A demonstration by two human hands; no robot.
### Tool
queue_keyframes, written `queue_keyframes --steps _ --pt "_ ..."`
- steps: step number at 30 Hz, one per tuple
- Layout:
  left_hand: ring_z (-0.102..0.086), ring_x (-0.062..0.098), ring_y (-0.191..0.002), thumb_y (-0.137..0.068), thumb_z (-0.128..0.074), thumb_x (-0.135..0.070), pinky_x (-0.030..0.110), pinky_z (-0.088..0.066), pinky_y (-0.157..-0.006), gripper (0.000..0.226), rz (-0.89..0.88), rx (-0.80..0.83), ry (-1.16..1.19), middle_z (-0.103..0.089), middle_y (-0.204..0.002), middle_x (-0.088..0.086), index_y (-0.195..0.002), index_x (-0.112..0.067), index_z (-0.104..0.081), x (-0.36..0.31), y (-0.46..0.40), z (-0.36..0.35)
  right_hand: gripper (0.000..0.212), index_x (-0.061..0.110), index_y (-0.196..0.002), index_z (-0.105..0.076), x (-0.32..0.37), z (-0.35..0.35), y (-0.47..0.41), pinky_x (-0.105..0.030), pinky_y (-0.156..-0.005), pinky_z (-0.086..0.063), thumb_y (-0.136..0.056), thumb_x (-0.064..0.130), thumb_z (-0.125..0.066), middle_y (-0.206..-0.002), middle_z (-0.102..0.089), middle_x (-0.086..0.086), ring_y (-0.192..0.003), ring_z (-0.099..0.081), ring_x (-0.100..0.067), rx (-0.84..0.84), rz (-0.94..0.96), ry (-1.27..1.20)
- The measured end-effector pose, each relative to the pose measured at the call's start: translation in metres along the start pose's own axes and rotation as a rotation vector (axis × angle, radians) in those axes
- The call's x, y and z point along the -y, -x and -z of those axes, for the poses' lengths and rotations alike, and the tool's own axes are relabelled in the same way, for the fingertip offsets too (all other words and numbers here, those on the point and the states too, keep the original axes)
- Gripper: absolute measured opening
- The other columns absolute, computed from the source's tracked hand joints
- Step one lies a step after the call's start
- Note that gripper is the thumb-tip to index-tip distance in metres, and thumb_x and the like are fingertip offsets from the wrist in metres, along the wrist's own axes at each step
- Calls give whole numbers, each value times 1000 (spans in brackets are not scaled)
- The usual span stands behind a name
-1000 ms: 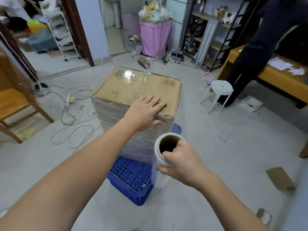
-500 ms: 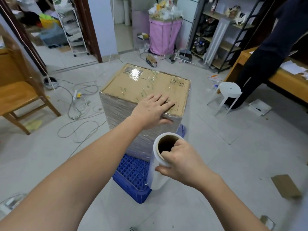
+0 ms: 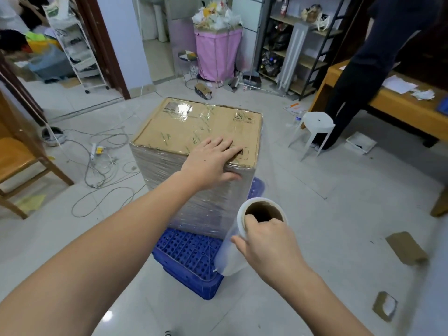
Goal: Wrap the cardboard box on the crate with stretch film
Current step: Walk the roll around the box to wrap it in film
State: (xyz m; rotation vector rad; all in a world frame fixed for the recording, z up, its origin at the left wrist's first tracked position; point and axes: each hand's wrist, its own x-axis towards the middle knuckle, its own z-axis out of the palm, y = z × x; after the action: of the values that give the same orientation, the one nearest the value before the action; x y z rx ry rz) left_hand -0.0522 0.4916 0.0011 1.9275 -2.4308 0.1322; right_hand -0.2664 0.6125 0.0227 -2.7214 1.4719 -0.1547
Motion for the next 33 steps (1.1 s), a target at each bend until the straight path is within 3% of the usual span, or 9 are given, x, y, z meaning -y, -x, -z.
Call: queue_keyframes --steps 3,6,11,14,16,19,23,28,33 --pt "-16 23 -157 -87 -56 -75 41 -12 -126 93 -108 73 98 -18 -171 -1 -163 -38 -16 19 -9 14 29 22 -88 -33 1 -5 14 -33 -60 -30 -98 47 -43 -74 -45 4 -75 -40 -24 79 -143 -53" --pt "-13 18 -157 -86 -68 -65 40 -15 -125 96 -269 213 182 -13 -171 -8 -163 -43 -13 52 -15 27 27 21 -86 -34 17 -6 11 -32 -50 -22 -93 45 -45 -68 -44 4 -70 -42 -23 -6 -267 -3" --pt "-7 21 -159 -87 -46 -82 42 -3 -128 94 -403 188 102 -6 -172 -5 -163 -43 -6 86 -16 15 61 24 -81 -32 57 -14 -10 -32 -49 -26 -81 85 -32 -60 -46 7 -63 -46 -21 -39 -564 136" --pt "-8 24 -159 -93 -37 -81 48 -7 -128 88 -432 127 41 -5 -173 -4 -164 -39 -4 84 -17 5 66 23 -65 -33 67 -24 -15 -29 -47 -26 -74 88 -40 -50 -34 6 -55 -41 -20 -162 -662 181" --pt "-8 25 -159 -95 -36 -78 50 -8 -128 85 -434 121 38 -5 -173 -3 -164 -38 -4 83 -19 2 64 21 -57 -33 74 -30 -14 -25 -44 -23 -71 76 -63 -45 -24 7 -48 -34 -21 -224 -601 189" --pt "-7 26 -158 -96 -36 -76 52 -6 -127 83 -429 121 77 -5 -173 -4 -163 -38 -7 83 -22 -1 55 19 -52 -43 92 -35 -10 -25 -47 -21 -63 54 -84 -41 -33 2 -45 -29 -19 -270 -418 183" --pt "-6 26 -159 -95 -36 -77 54 -5 -127 83 -418 105 94 -5 -173 -5 -163 -39 -7 82 -20 -3 56 20 -53 -37 128 -41 -20 -23 -55 -22 -63 50 -84 -38 -42 4 -37 -36 -19 -274 -179 239" --pt "-6 26 -159 -95 -37 -76 55 -4 -127 83 -421 99 107 -5 -173 -5 -163 -40 -6 83 -16 -2 53 22 -54 -34 144 -39 -31 -24 -57 -23 -66 51 -77 -39 -41 4 -39 -32 -18 -236 -34 174" --pt "-5 25 -159 -95 -36 -78 54 -4 -127 84 -418 100 97 -5 -173 -4 -163 -39 -6 83 -17 -4 49 21 -54 -37 153 -40 -48 -25 -58 -36 -67 50 -75 -41 -43 5 -40 -35 -19 -153 48 135"
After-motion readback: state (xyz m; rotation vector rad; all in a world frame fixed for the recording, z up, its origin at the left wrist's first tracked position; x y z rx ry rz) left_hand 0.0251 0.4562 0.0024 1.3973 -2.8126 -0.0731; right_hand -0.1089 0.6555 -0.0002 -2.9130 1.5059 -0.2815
